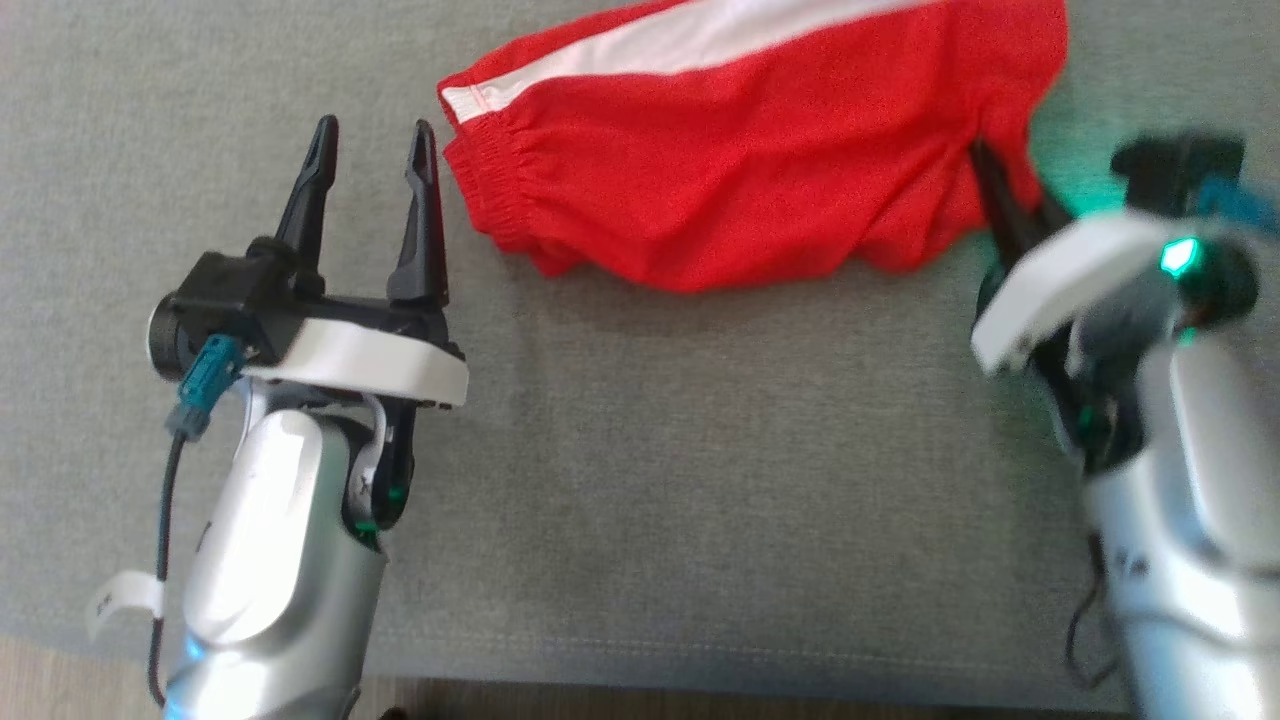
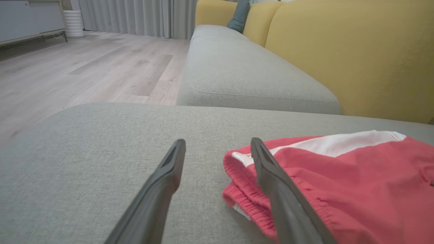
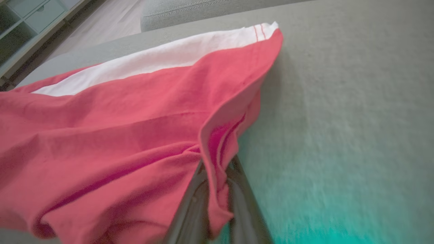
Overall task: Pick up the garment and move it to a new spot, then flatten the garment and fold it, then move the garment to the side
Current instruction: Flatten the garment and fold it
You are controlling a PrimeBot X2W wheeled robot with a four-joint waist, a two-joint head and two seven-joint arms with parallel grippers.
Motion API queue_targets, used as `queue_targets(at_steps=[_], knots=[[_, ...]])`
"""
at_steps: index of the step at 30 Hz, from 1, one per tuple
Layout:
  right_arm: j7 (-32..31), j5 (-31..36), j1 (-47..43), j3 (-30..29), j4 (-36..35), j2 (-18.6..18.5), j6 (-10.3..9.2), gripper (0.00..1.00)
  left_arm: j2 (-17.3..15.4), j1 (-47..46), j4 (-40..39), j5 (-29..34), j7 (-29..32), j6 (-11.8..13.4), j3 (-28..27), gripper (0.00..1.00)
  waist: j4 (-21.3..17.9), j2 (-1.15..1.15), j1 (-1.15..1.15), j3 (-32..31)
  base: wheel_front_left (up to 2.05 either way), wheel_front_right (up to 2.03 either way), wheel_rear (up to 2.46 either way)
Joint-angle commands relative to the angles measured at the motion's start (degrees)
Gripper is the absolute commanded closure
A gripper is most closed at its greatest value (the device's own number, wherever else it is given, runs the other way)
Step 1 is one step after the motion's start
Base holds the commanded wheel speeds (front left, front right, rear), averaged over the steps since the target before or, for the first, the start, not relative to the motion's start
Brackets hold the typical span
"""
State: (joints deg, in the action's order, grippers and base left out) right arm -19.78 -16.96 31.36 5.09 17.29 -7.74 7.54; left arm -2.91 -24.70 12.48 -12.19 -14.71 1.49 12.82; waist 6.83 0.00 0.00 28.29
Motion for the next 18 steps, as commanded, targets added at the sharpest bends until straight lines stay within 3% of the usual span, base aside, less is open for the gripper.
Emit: queue_targets(at_steps=[1,8,18], knots=[[0.5,0.4,-4.0,0.4,-2.2,1.3,-0.05,1.00,-0.7,0.7,-1.8,0.5,-0.3,-0.2,-2.1,0.00,-0.9,0.00,0.00,-1.0,0.00,0.00,0.00],[4.2,-0.4,-16.1,-4.0,-9.9,4.2,-0.05,1.00,-1.1,3.6,-1.3,1.0,-0.3,-0.5,-1.8,0.00,-3.0,0.00,0.00,-4.1,0.00,0.00,0.00],[5.9,-1.3,-19.3,-8.0,-9.0,4.7,-0.05,1.00,-1.3,5.5,-1.0,0.8,0.2,-0.7,-0.4,0.00,-3.2,0.00,0.00,-6.6,0.00,0.00,0.00]])
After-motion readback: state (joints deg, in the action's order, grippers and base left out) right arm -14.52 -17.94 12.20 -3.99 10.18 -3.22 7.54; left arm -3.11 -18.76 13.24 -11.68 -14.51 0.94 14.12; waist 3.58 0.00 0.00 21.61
